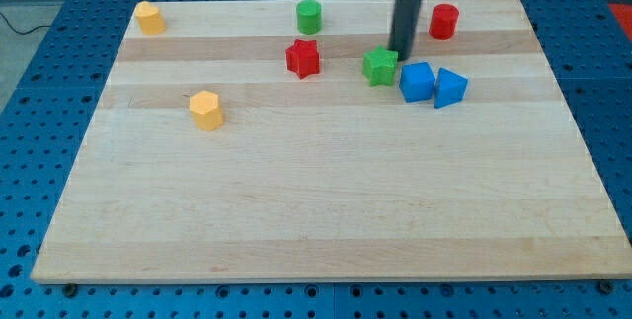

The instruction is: Place the red circle horizontal to the green circle

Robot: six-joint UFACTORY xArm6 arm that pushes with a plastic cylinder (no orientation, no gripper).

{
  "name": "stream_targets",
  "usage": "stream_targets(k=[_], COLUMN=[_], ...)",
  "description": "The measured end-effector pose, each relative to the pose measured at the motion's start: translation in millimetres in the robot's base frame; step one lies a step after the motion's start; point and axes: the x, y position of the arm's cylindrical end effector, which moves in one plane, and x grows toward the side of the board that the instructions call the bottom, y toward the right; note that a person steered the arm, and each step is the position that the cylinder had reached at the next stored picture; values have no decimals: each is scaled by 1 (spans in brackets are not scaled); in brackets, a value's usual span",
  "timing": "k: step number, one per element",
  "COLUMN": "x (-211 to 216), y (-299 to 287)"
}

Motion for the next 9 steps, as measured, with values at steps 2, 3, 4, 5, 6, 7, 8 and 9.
stream_targets(k=[2, 3, 4, 5, 6, 7, 8, 9], x=[-51, -51, -51, -38, -24, -24, -31, -31], y=[38, 78, 99, 94, 94, 111, 126, 127])
